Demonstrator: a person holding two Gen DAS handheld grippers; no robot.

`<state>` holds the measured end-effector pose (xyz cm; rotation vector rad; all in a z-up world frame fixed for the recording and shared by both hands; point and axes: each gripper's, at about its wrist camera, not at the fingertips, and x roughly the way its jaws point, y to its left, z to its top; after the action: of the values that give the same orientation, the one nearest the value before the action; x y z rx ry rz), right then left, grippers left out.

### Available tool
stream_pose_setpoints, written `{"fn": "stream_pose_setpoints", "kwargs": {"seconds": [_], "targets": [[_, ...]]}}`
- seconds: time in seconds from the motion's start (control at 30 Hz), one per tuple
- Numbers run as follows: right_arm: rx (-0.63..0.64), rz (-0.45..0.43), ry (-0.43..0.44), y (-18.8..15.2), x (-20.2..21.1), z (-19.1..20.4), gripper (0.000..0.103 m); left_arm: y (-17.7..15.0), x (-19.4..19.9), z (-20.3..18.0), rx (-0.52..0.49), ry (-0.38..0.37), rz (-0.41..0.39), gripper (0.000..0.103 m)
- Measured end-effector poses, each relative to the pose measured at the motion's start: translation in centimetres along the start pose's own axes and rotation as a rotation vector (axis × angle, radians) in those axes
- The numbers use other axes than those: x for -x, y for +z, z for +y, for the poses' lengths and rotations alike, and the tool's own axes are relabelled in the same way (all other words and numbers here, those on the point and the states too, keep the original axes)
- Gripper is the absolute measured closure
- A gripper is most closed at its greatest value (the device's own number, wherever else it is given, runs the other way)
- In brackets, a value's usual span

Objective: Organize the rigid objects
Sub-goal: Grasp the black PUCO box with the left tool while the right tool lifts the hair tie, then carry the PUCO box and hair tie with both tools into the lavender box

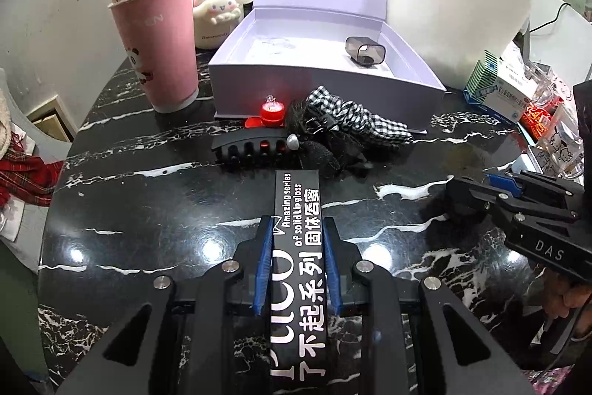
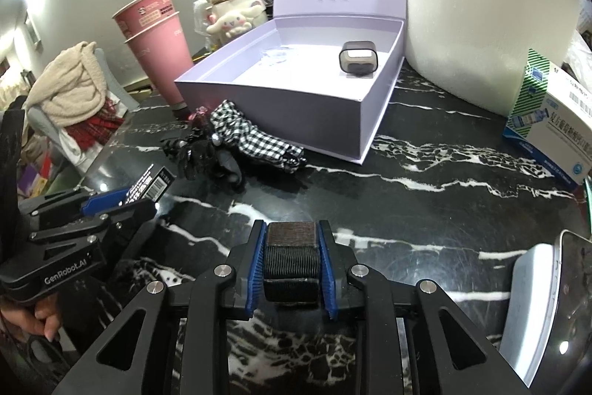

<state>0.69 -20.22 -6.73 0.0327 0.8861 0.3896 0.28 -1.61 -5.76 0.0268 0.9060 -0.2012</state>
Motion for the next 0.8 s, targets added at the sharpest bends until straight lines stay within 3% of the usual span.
{"fn": "stream_pose_setpoints", "kwargs": {"seconds": [0.8], "targets": [[0.096,-0.094,-0.005,-1.4,6.0,2.3,0.077,0.2,5.0,-3.6,-0.081,-0.023,-0.122,0.078]]}}
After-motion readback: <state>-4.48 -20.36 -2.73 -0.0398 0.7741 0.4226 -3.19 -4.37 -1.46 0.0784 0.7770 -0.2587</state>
